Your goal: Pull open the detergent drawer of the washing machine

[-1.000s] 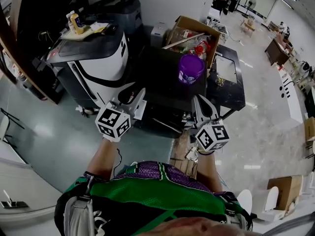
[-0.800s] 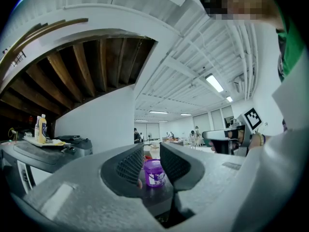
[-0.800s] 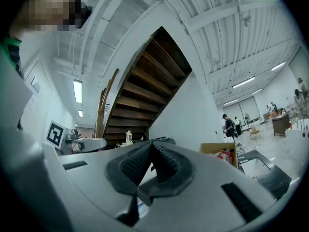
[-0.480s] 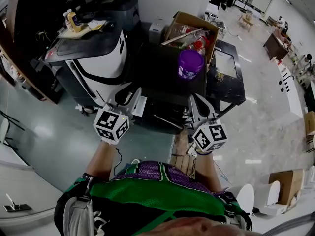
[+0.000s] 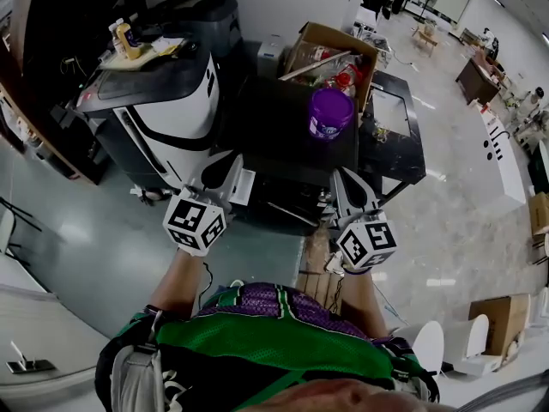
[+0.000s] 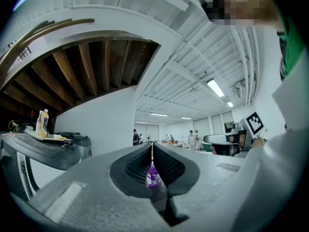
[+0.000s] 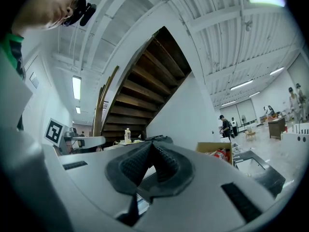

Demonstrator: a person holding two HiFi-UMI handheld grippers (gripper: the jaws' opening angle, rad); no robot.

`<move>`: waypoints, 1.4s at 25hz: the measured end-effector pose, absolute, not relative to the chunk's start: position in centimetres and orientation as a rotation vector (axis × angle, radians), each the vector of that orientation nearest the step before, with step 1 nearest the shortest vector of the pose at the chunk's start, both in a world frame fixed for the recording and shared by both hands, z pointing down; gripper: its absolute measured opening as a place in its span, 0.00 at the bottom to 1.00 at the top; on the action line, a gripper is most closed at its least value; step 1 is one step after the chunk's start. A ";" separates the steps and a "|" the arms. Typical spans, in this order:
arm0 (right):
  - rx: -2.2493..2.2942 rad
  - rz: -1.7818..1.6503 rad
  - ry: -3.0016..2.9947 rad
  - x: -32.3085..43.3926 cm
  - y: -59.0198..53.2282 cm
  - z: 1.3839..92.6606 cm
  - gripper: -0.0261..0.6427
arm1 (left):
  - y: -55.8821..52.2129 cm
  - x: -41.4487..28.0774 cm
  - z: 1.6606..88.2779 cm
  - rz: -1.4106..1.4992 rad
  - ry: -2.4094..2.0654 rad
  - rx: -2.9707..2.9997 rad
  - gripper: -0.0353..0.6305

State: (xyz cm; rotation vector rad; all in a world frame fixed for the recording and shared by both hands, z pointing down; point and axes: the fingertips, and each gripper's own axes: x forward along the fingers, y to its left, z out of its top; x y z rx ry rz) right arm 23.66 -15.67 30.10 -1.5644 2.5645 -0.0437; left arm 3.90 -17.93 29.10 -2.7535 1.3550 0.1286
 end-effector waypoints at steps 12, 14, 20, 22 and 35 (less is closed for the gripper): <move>-1.611 0.016 2.567 22.9 -16.0 29.7 0.04 | -17.5 2.8 28.9 0.120 1.367 -2.734 0.08; -1.611 0.018 2.570 22.6 -15.9 29.7 0.04 | -17.5 2.5 28.8 0.123 1.369 -2.731 0.08; -1.591 0.013 2.579 21.8 -15.9 29.7 0.04 | -17.4 1.8 28.7 0.129 1.380 -2.725 0.08; -1.588 0.008 2.581 21.5 -15.9 29.7 0.04 | -17.4 1.6 28.9 0.125 1.384 -2.724 0.08; -1.567 0.007 2.605 20.3 -15.8 29.8 0.04 | -17.1 0.5 29.2 0.126 1.401 -2.721 0.08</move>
